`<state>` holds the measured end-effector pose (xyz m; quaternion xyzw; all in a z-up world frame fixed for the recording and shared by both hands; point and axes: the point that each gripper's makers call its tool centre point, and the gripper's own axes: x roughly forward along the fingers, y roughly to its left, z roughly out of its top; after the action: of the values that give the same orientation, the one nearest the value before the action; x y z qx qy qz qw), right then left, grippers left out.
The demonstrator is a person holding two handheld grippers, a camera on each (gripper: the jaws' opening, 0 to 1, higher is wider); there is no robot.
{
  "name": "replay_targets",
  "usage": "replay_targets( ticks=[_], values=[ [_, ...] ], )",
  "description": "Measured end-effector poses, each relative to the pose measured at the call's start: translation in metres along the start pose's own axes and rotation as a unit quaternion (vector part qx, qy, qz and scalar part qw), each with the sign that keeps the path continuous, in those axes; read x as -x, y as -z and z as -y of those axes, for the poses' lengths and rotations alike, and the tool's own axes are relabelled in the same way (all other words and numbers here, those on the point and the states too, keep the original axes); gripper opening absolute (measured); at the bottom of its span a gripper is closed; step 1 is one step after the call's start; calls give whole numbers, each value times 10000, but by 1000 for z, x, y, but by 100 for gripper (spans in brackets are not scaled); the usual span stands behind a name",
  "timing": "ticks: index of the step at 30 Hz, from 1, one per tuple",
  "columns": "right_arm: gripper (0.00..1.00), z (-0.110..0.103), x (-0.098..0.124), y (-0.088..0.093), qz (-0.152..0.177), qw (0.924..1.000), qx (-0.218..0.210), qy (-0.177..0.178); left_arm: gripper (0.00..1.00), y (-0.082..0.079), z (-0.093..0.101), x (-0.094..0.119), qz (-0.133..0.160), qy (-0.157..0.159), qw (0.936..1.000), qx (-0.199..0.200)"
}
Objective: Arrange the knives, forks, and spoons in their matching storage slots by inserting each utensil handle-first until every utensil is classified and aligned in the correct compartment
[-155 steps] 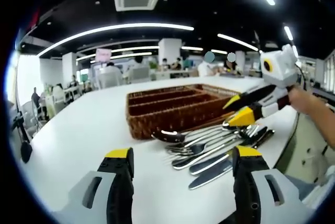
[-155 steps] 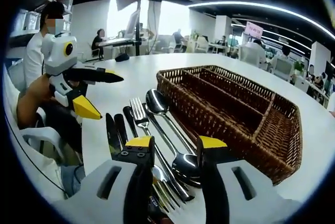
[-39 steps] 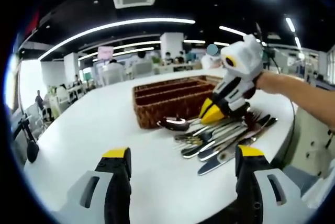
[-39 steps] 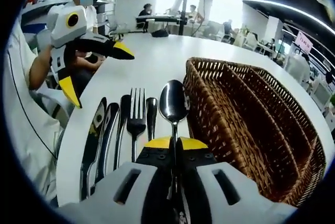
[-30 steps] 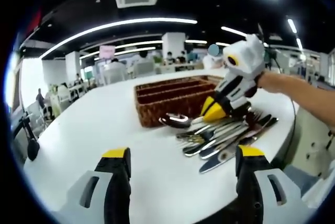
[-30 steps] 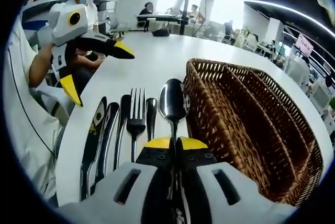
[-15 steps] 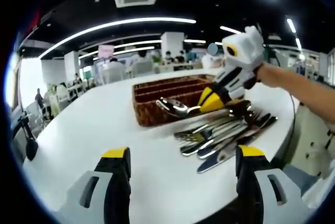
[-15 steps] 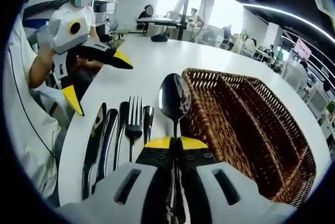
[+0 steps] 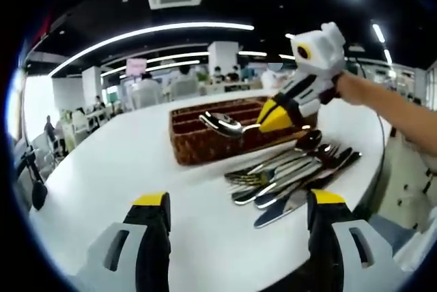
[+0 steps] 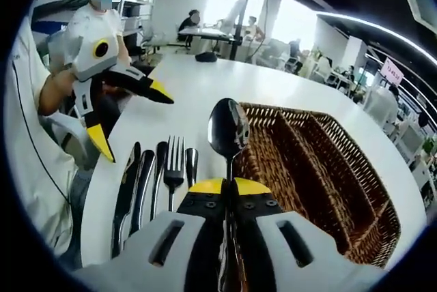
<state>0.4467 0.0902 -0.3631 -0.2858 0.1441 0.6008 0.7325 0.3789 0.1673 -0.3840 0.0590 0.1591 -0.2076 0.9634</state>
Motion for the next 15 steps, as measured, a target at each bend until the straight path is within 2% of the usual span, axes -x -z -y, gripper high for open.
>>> replay_targets(
  ticks=[3,15],
  values=[
    [3,-3,5,-4,48,10000,-19,-1,83,-1,0,0,12,4,10000,1],
    [3,34,9,-11,-39,10000,35,73,83,-7,-3,4,119,-28,9999,26]
  ],
)
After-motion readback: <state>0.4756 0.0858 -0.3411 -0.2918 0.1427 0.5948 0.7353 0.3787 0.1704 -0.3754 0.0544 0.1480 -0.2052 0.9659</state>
